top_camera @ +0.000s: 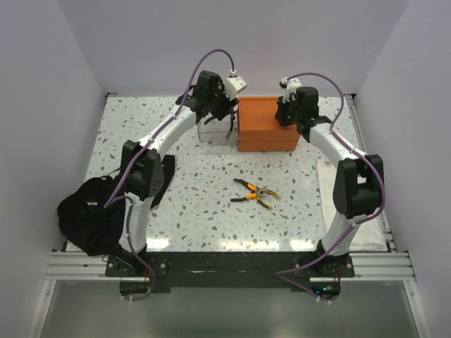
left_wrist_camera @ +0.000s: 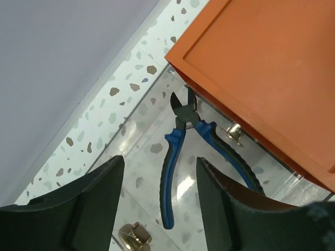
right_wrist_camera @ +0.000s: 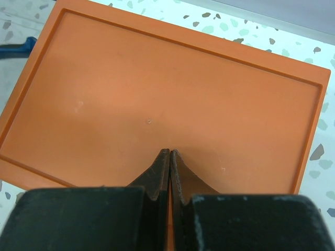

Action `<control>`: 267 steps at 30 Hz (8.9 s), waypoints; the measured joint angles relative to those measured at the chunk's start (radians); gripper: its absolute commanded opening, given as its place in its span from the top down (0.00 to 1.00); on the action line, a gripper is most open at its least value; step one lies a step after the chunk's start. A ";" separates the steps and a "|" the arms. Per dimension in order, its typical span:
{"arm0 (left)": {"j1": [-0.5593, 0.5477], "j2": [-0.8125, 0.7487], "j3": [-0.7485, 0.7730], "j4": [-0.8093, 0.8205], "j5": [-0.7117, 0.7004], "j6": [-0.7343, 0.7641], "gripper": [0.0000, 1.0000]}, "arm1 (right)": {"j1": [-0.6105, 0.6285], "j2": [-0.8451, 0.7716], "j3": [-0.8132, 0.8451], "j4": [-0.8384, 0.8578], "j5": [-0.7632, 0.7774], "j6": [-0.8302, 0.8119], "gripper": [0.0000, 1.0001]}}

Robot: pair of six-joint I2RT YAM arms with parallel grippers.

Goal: Sort the tools into containers

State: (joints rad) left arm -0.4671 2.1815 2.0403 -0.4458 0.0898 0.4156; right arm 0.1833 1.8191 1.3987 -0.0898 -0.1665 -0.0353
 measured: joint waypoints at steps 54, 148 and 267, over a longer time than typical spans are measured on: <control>-0.378 -0.363 -0.974 0.368 0.245 -0.013 1.00 | 0.000 -0.092 -0.107 0.012 0.036 -0.038 1.00; -0.360 -0.038 -0.485 -0.101 0.448 0.549 0.96 | -0.029 -0.138 -0.170 0.035 0.016 -0.051 1.00; 0.068 -0.071 -0.177 0.326 0.446 -0.145 0.99 | -0.042 0.043 0.052 -0.007 0.045 -0.074 1.00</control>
State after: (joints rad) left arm -0.3996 2.1101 1.8633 -0.1196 0.5354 0.2703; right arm 0.1417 1.8618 1.4509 -0.0971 -0.1219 -0.1097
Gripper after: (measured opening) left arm 0.086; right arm 0.007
